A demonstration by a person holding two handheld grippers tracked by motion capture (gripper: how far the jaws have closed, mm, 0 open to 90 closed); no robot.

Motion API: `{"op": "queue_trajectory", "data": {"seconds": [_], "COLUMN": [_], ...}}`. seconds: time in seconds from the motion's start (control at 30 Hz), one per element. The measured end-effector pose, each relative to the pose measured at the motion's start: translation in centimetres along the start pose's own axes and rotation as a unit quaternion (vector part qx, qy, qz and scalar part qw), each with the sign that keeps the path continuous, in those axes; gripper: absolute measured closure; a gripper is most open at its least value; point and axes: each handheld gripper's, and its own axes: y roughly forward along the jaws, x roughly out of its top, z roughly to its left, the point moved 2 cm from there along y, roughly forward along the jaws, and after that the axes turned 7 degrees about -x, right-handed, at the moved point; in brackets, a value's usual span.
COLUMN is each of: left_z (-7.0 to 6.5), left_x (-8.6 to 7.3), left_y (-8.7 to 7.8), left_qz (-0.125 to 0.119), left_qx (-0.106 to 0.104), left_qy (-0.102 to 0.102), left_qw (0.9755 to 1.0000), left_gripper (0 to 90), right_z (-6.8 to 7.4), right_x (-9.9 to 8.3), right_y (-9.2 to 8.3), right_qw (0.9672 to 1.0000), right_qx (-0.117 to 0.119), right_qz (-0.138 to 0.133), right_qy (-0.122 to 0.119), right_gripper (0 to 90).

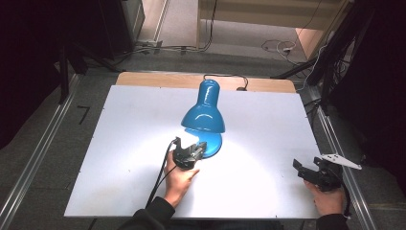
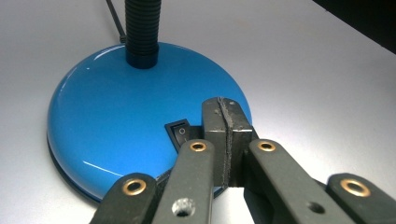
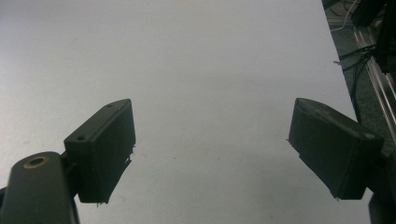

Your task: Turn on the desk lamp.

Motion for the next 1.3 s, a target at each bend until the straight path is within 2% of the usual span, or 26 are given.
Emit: {"op": "queue_trajectory", "data": {"seconds": [0.1, 0.2, 0.3, 0.37, 0.6, 0.97, 1.3], "left_z": [0.3, 0.5, 0.7, 0.8, 1.3, 3.0, 4.6], "left_x": [0.1, 0.2, 0.1, 0.1, 0.0, 0.0, -0.8], "left_y": [-0.3, -0.5, -0.7, -0.9, -2.2, -4.2, -7.4], "left_qz": [-0.003, -0.005, 0.006, 0.005, 0.012, 0.001, -0.01], "left_qx": [0.001, 0.003, 0.001, 0.002, -0.003, 0.008, 0.031], "left_qy": [-0.003, -0.003, 0.001, 0.003, 0.006, -0.008, -0.018], "left_qw": [1.0, 1.0, 1.0, 1.0, 0.9999, 0.9999, 0.9993], "left_gripper": [89.1, 84.1, 72.3, 69.2, 48.1, 39.8, 35.1], "right_z": [0.0, 0.0, -0.1, -0.1, -0.1, -0.2, -0.2], "right_x": [0.0, 0.0, 0.0, 0.0, 0.0, 0.0, -0.1], "right_y": [0.0, 0.0, 0.0, 0.0, -0.2, -0.3, -0.4], "right_qw": [1.0, 1.0, 1.0, 1.0, 1.0, 1.0, 1.0], "right_qx": [0.0, 0.0, 0.0, 0.0, 0.002, 0.002, 0.002], "right_qz": [0.0, 0.0, -0.001, -0.001, -0.004, -0.003, -0.005], "right_qy": [-0.001, -0.001, 0.001, 0.001, 0.002, 0.004, 0.004], "right_gripper": [13.2, 13.2, 13.2, 13.2, 13.2, 13.2, 13.2]}}
